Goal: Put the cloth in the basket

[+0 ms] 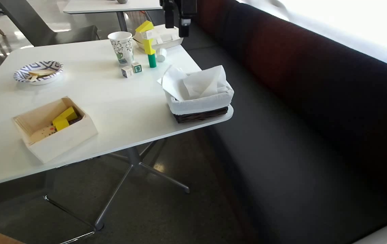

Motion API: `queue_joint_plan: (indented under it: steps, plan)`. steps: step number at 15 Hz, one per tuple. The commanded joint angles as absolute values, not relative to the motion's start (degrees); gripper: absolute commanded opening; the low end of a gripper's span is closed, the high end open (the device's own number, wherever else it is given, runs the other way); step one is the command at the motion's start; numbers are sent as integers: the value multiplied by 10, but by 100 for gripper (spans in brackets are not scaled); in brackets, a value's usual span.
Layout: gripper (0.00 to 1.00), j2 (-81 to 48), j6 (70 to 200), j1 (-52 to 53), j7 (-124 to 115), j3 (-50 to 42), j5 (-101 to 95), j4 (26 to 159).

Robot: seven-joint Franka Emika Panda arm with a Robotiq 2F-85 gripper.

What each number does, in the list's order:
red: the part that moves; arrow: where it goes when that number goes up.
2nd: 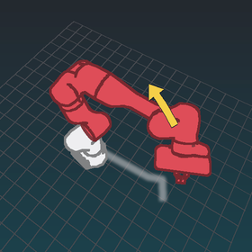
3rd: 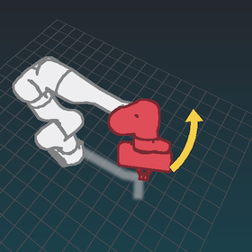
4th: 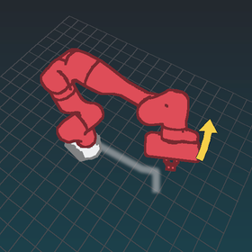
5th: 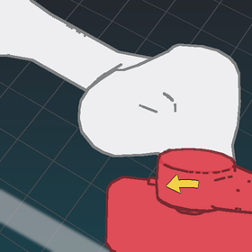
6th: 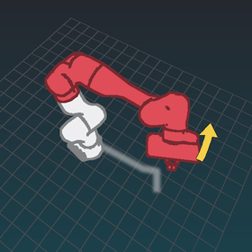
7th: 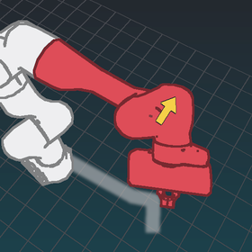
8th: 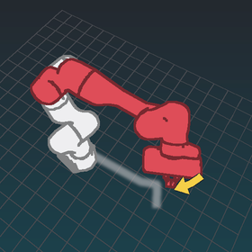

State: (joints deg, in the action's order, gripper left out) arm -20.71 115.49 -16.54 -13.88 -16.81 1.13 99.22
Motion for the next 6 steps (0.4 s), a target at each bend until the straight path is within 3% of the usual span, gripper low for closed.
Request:
queue_joint_plan:
  steps: [1, 6]
  plan:
    - [100, -198, 1151, -163, -139, -165, 8, 998]
    - [100, -178, 1149, -157, -138, -163, 6, 1018]
